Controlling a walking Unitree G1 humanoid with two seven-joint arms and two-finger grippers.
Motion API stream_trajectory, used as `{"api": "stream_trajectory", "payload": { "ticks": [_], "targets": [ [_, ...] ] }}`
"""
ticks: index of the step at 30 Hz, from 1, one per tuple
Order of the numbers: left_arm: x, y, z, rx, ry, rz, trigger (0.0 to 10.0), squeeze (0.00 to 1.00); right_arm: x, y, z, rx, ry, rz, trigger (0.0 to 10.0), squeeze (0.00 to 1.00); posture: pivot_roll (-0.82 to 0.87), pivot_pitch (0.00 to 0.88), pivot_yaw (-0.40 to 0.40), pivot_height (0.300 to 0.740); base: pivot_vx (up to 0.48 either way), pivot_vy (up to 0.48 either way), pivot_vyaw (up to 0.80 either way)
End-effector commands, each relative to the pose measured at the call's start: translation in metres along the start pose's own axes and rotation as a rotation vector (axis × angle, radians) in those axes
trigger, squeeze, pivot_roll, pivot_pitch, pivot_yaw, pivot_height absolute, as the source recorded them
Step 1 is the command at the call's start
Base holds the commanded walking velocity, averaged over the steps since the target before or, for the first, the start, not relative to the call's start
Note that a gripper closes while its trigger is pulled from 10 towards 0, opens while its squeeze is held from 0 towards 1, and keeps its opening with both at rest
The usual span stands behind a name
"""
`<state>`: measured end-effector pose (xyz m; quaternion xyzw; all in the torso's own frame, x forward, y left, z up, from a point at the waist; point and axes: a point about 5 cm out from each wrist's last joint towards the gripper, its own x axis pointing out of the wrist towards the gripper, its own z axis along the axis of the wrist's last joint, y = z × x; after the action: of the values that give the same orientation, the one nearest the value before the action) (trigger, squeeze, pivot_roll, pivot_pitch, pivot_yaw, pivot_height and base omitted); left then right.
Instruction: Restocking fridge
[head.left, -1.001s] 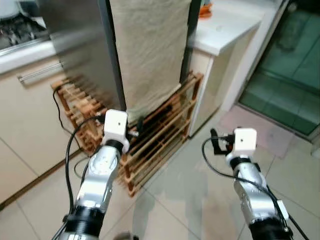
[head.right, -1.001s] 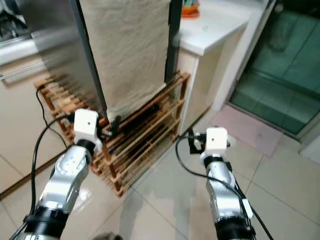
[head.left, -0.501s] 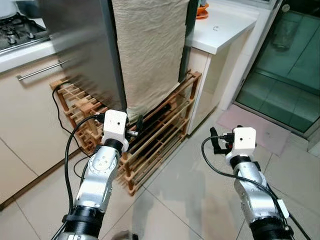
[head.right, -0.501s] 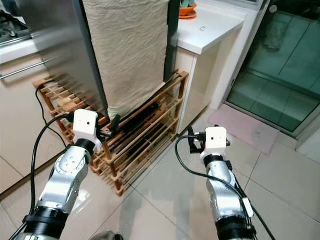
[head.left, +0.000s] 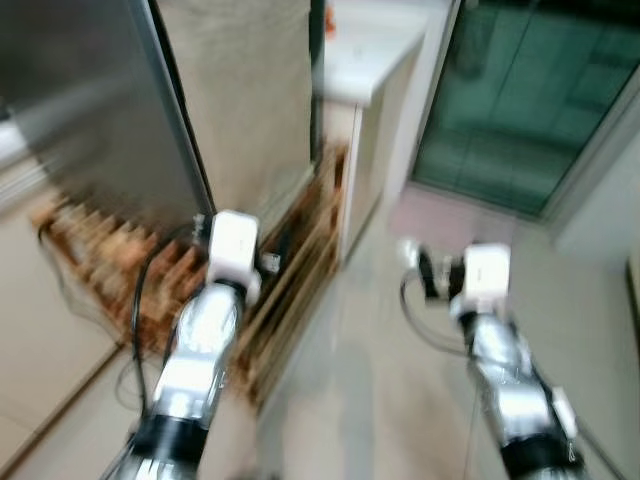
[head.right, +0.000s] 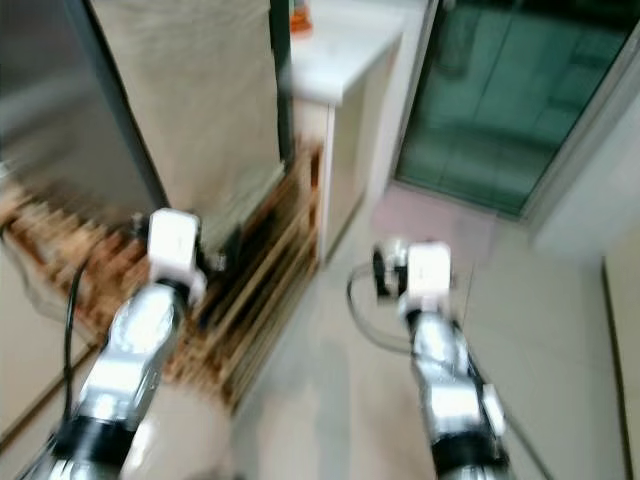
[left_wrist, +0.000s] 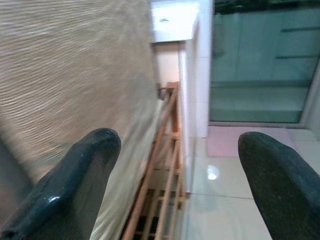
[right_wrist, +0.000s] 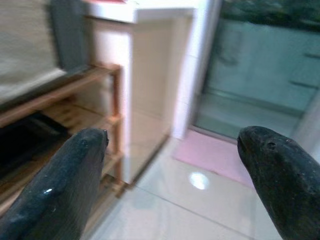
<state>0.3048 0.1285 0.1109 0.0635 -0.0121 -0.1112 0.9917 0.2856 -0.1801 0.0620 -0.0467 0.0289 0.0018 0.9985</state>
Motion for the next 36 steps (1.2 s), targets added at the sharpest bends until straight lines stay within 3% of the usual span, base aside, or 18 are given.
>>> {"api": "stream_trajectory", "payload": {
  "ticks": [1,16,27,36],
  "targets": [
    [-0.001,0.01,-0.001,0.023,0.009,0.042,10.0,0.0,0.006,0.004,0.008,0.003,-0.028,0.008,10.0,0.0,-0.03,0.0,-0.012,0.731,0.0,0.0,0.0],
    [-0.002,0.013,0.003,0.035,-0.017,0.064,10.0,0.0,0.004,0.005,0.003,0.004,-0.014,0.025,10.0,0.0,-0.03,0.0,-0.01,0.731,0.0,0.0,0.0],
    [0.005,0.042,0.016,0.042,-0.04,0.197,10.0,0.0,0.004,0.005,0.002,0.001,-0.007,0.03,10.0,0.0,-0.03,0.0,-0.008,0.731,0.0,0.0,0.0],
    [0.01,0.056,0.03,0.037,-0.081,0.299,10.0,0.0,0.001,0.005,-0.001,0.0,0.004,0.031,10.0,0.0,-0.04,0.0,-0.008,0.731,0.0,0.0,0.0]
  ]
}}
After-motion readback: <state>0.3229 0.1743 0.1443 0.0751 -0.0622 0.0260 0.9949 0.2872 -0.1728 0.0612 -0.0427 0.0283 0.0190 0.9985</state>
